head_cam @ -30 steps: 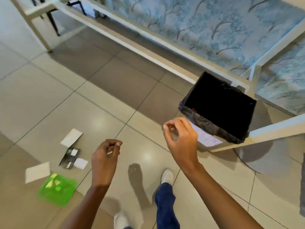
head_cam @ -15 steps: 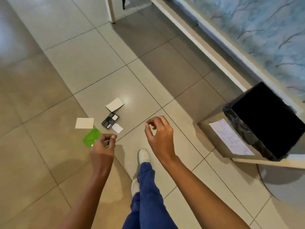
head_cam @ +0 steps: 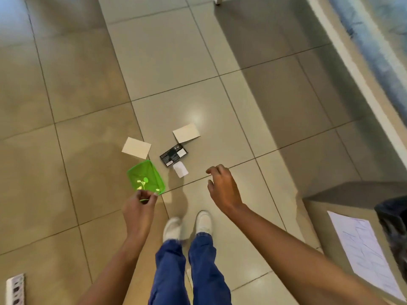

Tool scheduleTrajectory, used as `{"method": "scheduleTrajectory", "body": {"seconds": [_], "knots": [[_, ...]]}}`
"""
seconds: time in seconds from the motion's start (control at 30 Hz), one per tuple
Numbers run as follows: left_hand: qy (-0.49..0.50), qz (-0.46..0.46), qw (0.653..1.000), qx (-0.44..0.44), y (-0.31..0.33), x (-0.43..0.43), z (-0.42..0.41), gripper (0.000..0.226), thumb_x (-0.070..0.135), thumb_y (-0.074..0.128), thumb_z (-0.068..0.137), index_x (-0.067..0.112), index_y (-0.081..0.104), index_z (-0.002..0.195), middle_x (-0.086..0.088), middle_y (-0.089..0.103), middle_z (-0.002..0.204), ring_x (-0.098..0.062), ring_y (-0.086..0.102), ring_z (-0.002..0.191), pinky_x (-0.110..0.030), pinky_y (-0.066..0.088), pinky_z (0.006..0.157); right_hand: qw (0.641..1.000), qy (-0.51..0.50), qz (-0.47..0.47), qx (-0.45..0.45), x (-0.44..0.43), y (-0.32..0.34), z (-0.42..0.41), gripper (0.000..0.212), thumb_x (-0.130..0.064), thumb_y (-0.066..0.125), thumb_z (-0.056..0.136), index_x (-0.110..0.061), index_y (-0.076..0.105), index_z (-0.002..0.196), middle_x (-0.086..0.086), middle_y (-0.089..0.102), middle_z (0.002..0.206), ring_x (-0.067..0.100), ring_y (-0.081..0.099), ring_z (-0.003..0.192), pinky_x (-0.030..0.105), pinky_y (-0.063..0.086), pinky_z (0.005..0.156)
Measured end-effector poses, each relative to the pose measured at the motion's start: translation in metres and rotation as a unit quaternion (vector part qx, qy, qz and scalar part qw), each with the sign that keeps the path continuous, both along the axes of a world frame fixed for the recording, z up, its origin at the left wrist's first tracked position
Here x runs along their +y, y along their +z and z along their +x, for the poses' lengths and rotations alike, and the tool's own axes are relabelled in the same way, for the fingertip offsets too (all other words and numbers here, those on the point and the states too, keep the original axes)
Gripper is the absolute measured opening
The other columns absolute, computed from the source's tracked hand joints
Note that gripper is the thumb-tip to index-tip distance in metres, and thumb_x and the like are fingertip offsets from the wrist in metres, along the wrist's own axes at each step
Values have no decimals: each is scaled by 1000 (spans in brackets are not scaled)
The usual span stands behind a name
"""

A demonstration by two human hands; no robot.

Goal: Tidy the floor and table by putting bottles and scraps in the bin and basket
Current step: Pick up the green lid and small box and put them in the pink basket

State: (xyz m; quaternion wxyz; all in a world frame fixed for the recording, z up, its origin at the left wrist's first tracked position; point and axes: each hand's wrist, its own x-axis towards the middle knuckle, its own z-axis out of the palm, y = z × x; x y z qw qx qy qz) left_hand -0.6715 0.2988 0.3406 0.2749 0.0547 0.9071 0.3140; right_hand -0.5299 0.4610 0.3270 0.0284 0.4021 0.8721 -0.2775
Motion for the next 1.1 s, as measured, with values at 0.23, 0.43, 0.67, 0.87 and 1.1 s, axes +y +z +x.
{"method": "scheduleTrajectory", "body": {"seconds": [0.23,0.43,0.67,0.87,1.1], "knots": [[-21,-46,999,-3,-195,1,-56,11,12,66,85,2,65,82,-14,70,87,-29,63,81,-33,41,71,977,176,51,-109,35,-180,-85,49,3,53,85,-5,46,133,11,46,134,27,43,121,32,42,97],[16,-218,976,-23,-345,-21,-88,36,18,67,86,-10,61,109,-29,59,115,-40,51,112,-41,41,91,953,262,61,-137,61,-314,-146,61,1,49,91,-3,26,147,16,27,153,31,29,137,37,37,105],[135,-254,955,-74,-437,-45,-106,87,40,79,72,-18,41,126,-36,45,128,-46,44,121,-48,40,96,910,361,127,-160,78,-415,-208,77,-1,51,92,-5,3,153,13,10,160,30,20,142,38,32,113],[181,-248,947,-96,-462,-38,-102,71,24,79,75,-13,43,124,-34,47,129,-47,46,121,-49,41,96,879,409,174,-174,80,-438,-221,63,-10,50,94,-1,18,147,17,33,147,31,33,132,37,35,109],[201,-201,952,-116,-429,-37,-101,26,14,73,81,-2,71,102,-26,69,103,-41,64,100,-39,48,79,921,323,165,-142,84,-385,-200,68,-5,63,80,-4,31,140,12,42,135,28,41,119,33,38,99]]}}
